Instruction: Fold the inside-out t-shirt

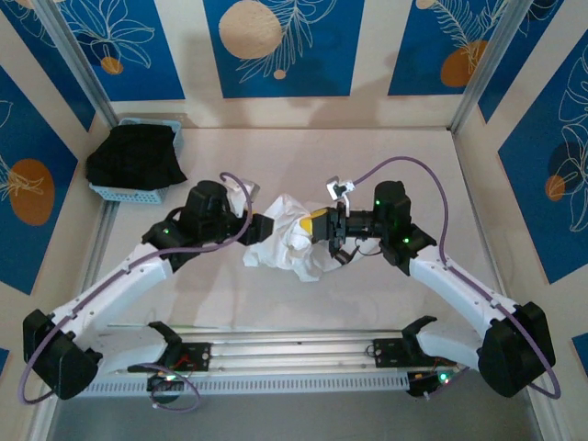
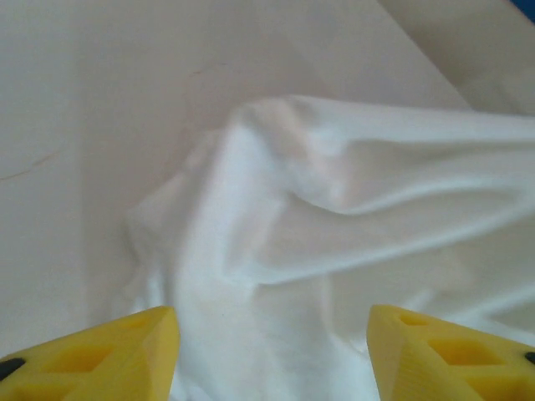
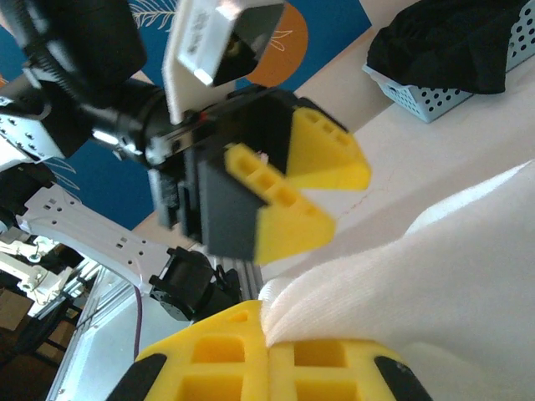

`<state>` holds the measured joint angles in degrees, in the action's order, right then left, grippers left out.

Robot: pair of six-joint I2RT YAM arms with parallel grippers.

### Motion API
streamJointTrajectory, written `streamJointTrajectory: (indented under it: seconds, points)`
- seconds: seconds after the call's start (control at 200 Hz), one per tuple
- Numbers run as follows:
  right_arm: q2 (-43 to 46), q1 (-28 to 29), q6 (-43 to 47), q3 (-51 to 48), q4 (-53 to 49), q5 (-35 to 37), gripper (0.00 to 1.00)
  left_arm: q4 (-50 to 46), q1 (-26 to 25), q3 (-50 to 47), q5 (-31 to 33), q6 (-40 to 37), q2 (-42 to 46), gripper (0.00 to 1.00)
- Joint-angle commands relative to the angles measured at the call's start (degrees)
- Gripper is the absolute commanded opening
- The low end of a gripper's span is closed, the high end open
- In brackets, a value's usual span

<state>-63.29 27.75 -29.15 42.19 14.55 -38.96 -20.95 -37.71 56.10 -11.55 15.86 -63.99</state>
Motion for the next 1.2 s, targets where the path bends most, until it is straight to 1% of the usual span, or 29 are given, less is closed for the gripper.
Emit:
streamJointTrajectory:
  seconds: [0.0, 0.065, 0.225, 0.3, 0.37, 0.485, 0.535, 0.665, 0.775, 0.96, 1.055, 1.14, 1.195]
  points:
    - [-0.3, -0.6, -0.6, -0.3, 0.9, -2.1, 0.04, 1.7, -2.9, -1.7, -5.3, -2.0, 0.3, 0.56]
    - [-0.2, -0.8, -0.5, -0.2, 0.8, -2.2, 0.04, 3.9, -3.7, -2.5, -7.7, -2.1, -0.6, 0.52]
    - [0.1, -1.0, -0.6, 0.1, 0.3, -2.4, 0.04, 5.3, -3.9, -1.5, -10.1, -2.9, -5.1, 0.45]
    - [0.4, -1.2, -0.6, 0.3, 0.0, -2.3, 0.04, 8.4, -3.8, -1.7, -12.2, -2.0, -7.0, 0.42]
    - [0.9, -1.4, -0.5, 0.3, -0.5, -2.1, 0.04, 10.4, -3.8, -1.6, -13.2, -0.9, -8.8, 0.3]
    - [3.1, -2.6, 2.0, 1.3, -4.9, -2.0, 0.04, 8.0, -3.4, -0.5, -9.7, -1.2, -9.4, 0.08]
    - [4.7, -3.9, 3.6, 2.0, -7.5, -1.7, 0.03, 7.2, -2.9, -0.8, -8.3, -1.3, -8.3, 0.01]
    - [8.1, -7.8, 5.0, 2.6, -11.6, -0.8, 0.03, 7.7, -1.4, -4.1, -7.3, -0.6, -2.6, 0.0]
    - [8.8, -8.7, 5.0, 2.3, -12.4, 0.4, 0.04, 10.8, -0.4, -8.4, -8.5, 1.4, 2.0, 0.01]
    - [7.4, -8.3, 2.7, 1.4, -11.2, 1.5, 0.04, 15.7, -0.1, -14.3, -9.6, 3.0, 8.2, 0.03]
    - [5.9, -7.5, 2.6, 2.5, -13.1, 3.1, 0.06, 18.0, -0.2, -15.5, -10.7, 4.3, 10.0, 0.01]
    - [4.1, -5.3, 4.4, 4.4, -16.6, 6.8, 0.1, 22.0, -0.2, -15.6, -14.5, 7.1, 10.2, 0.0]
    - [2.0, -3.7, 5.8, 6.8, -21.7, 11.9, 0.16, 25.5, -0.2, -15.4, -16.9, 9.8, 9.6, 0.0]
